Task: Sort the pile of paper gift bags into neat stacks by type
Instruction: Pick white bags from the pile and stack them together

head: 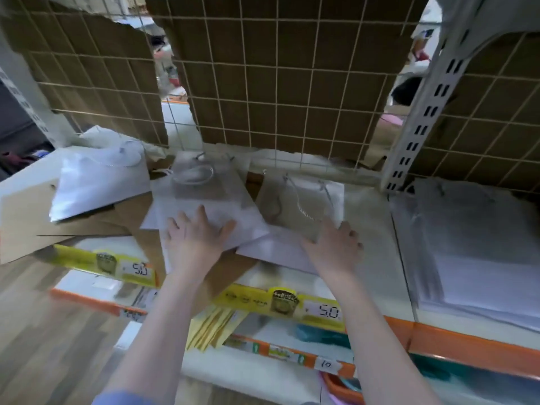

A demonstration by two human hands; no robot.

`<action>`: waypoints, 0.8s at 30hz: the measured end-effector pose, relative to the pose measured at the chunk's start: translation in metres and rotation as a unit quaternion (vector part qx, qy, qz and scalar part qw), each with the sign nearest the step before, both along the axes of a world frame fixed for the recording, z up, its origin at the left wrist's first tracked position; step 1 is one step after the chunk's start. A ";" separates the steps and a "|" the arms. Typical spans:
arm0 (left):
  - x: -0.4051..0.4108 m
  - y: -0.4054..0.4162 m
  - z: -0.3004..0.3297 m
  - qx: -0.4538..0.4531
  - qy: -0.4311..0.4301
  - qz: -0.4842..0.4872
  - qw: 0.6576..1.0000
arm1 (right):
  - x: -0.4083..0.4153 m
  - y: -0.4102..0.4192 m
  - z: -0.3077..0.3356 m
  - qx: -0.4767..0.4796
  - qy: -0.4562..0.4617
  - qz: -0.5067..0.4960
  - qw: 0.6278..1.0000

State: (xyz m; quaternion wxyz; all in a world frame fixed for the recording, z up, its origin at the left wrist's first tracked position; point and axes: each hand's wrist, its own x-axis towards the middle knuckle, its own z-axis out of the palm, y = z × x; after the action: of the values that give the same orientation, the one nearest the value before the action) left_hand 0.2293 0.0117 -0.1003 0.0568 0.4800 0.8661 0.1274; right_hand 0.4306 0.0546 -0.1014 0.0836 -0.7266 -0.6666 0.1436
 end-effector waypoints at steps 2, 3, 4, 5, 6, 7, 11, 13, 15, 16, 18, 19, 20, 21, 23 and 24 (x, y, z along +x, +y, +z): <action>-0.008 0.004 -0.005 -0.043 0.008 -0.032 0.999 | -0.006 -0.002 -0.003 -0.016 0.015 -0.047 0.999; -0.012 0.005 -0.008 -0.055 0.014 -0.049 0.997 | -0.009 -0.002 -0.003 -0.022 0.018 -0.067 0.997; -0.014 0.005 -0.011 -0.060 0.021 -0.064 0.996 | -0.011 -0.001 -0.001 -0.030 0.013 -0.082 0.996; -0.016 0.003 -0.012 -0.068 0.029 -0.079 0.994 | -0.013 0.000 0.001 -0.039 0.006 -0.096 0.995; -0.017 0.001 -0.013 -0.078 0.031 -0.092 0.992 | -0.013 0.001 0.003 -0.049 0.005 -0.113 0.992; -0.018 -0.001 -0.013 -0.085 0.030 -0.106 0.990 | -0.013 0.002 0.004 -0.059 0.014 -0.132 0.989; -0.024 -0.002 -0.012 -0.088 0.011 -0.179 0.980 | -0.003 0.002 0.000 -0.070 0.081 -0.172 0.979; -0.028 -0.001 -0.011 -0.095 -0.011 -0.229 0.969 | 0.000 -0.001 -0.003 -0.053 0.115 -0.175 0.976; -0.031 -0.001 -0.008 -0.088 -0.044 -0.261 0.960 | 0.001 -0.003 -0.004 -0.031 0.134 -0.176 0.975; -0.032 -0.001 -0.008 -0.075 -0.060 -0.265 0.959 | 0.000 -0.005 -0.004 -0.019 0.141 -0.178 0.974; -0.032 -0.001 -0.007 -0.035 -0.084 -0.247 0.965 | 0.001 -0.007 -0.002 -0.004 0.171 -0.181 0.969; -0.032 -0.001 -0.007 -0.011 -0.092 -0.223 0.970 | 0.002 -0.008 -0.001 -0.001 0.190 -0.176 0.966; -0.032 -0.001 -0.008 0.008 -0.094 -0.191 0.977 | 0.003 -0.009 0.000 -0.003 0.207 -0.167 0.964; -0.031 -0.001 -0.007 0.015 -0.085 -0.152 0.985 | 0.005 -0.010 0.000 -0.008 0.220 -0.159 0.962; -0.029 -0.002 -0.004 0.003 -0.046 -0.091 0.995 | 0.009 -0.012 0.002 -0.004 0.242 -0.142 0.960; -0.028 -0.001 -0.002 -0.009 -0.027 -0.073 0.997 | 0.011 -0.014 0.003 0.004 0.257 -0.136 0.957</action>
State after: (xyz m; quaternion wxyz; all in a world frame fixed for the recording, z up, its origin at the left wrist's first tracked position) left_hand 0.2012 0.0106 -0.1019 0.0936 0.5380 0.8278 0.1283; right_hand 0.4419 0.0401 -0.0982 0.2738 -0.7486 -0.5181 0.3102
